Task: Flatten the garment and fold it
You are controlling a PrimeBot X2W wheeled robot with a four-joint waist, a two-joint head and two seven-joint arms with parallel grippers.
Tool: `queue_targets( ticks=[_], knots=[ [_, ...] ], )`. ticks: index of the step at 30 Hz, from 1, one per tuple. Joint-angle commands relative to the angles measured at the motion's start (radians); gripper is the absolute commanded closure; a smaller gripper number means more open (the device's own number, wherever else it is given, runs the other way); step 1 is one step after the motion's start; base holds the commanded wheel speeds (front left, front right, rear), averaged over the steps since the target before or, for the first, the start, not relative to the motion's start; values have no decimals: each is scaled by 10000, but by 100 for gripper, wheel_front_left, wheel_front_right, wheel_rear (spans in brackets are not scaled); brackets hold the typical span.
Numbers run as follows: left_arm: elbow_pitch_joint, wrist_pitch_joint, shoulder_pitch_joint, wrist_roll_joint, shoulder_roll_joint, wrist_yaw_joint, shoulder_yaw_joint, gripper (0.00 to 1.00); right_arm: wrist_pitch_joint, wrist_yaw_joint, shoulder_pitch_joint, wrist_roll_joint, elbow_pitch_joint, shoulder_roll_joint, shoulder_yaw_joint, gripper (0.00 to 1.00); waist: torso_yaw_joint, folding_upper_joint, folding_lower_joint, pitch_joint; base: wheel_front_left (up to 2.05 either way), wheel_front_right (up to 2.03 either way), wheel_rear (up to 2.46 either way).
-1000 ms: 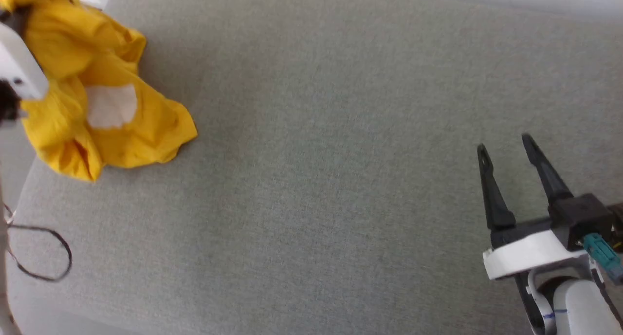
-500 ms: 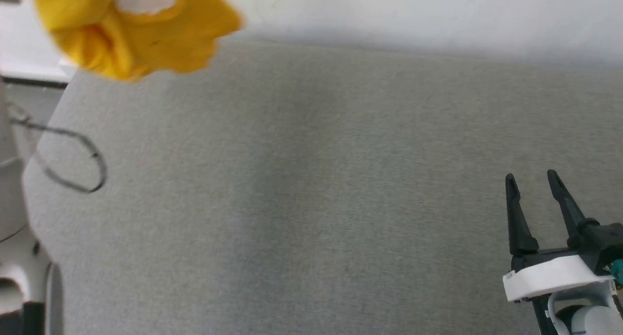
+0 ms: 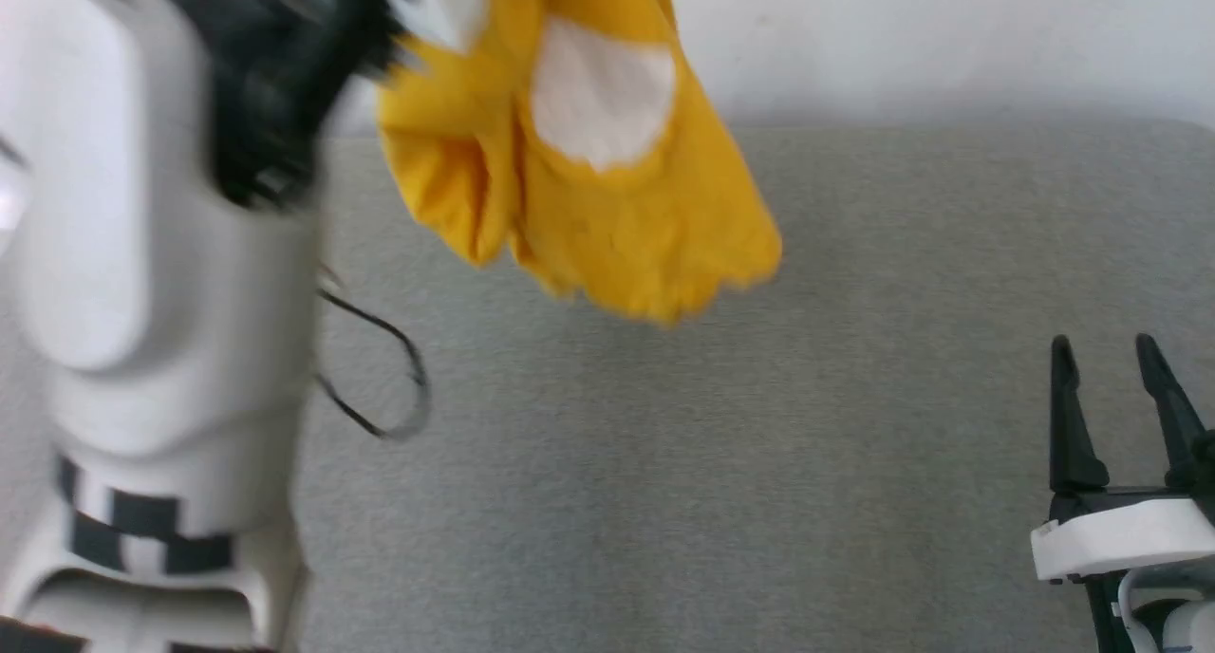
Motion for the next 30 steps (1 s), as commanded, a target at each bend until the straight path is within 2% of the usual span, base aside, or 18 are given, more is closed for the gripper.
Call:
queue_targets(
  ticks=[1, 6, 9, 12, 17, 21, 22, 24, 30],
  knots=[
    [-59, -77, 413, -82, -268, 74, -160, 100, -37, -21, -26, -5, -39, 23, -88, 0, -581, 1, 0, -80, 0, 0, 0],
    [-130, -380, 1668, -148, -781, -74, -1051, 100, -1, -21, 51, 42, -91, 24, -268, 0, -1151, 1, 0, 1, 0, 0, 0],
    [31, -833, 2583, -50, -911, -361, -1728, 100, -17, -21, 62, 91, -51, 24, -295, 0, -1452, 1, 0, 80, 0, 0, 0],
    [406, -1468, 3559, -37, -1053, -372, -2191, 100, -62, -21, 40, 135, 3, 24, -233, 0, -1691, 1, 0, 166, 0, 0, 0],
    [1601, -2512, 4936, 222, -1163, -110, -2791, 100, -137, -21, -7, 221, 76, 24, -145, 0, -1894, 1, 0, 406, 0, 0, 0],
    [2734, -2940, 5617, 339, -1214, 158, -3165, 100, -170, -21, -87, 274, 178, 24, -103, 0, -1878, 1, 0, 596, 0, 0, 0],
    [2959, -3025, 5678, 386, -1221, 189, -3251, 75, -179, -21, -112, 277, 210, 24, -104, 0, -1849, 1, 0, 630, 0, 0, 0],
    [3252, -3307, 5665, 475, -1235, 232, -3349, 0, -194, -21, -157, 272, 263, 24, -118, 0, -1760, 1, 0, 676, 0, 0, 0],
    [3078, -4409, 5261, 598, -1246, 177, -3298, 0, -156, -21, -141, 210, 323, 24, -150, 0, -1377, 1, 0, 458, 0, 0, 0]
  ],
)
